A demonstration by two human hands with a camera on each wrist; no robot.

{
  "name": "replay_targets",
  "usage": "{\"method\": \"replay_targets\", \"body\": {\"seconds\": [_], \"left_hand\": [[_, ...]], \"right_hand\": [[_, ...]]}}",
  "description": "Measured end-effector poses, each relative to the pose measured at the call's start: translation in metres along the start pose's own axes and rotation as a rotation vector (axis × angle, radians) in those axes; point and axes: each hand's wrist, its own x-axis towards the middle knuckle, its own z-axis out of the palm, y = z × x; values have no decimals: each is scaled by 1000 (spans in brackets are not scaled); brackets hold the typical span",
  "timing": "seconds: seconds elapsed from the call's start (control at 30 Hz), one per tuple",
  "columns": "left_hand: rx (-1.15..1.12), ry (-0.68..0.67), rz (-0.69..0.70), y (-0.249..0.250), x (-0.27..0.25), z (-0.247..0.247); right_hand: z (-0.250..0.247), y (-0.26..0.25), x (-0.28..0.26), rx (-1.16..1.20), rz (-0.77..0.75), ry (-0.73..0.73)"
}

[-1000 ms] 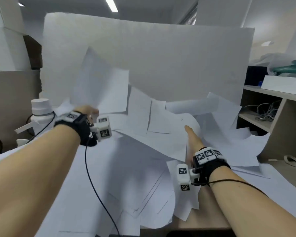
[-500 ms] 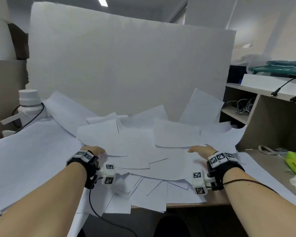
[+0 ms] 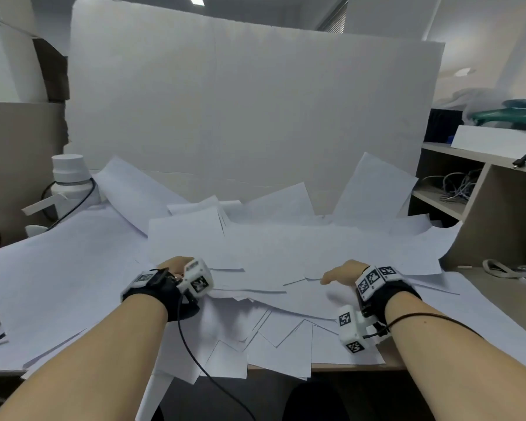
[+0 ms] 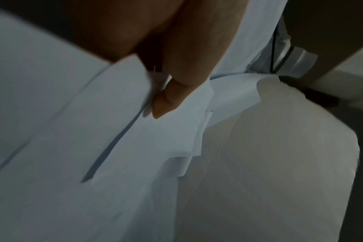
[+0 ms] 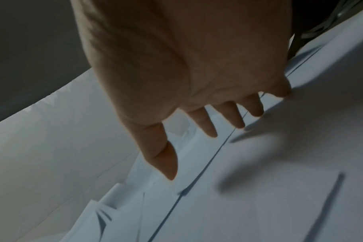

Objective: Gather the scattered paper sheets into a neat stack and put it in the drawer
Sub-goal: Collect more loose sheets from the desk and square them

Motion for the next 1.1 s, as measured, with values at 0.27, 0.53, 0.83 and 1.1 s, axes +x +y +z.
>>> {"method": "replay_targets", "body": {"seconds": [0.27,0.53,0.83,1.1], "left_hand": [[426,131,38,10,-7,10],[4,218,250,14,-1,-51],[-285,171,238,41,-13,-65],[-187,-11,191,60,31,-50]], "right_hand": [[29,-25,17,-127,-162,-66],[12,-35,37,266,-145,121],[22,-80,42,912,-218,44],[5,-111,91,1252,-349,91]]}}
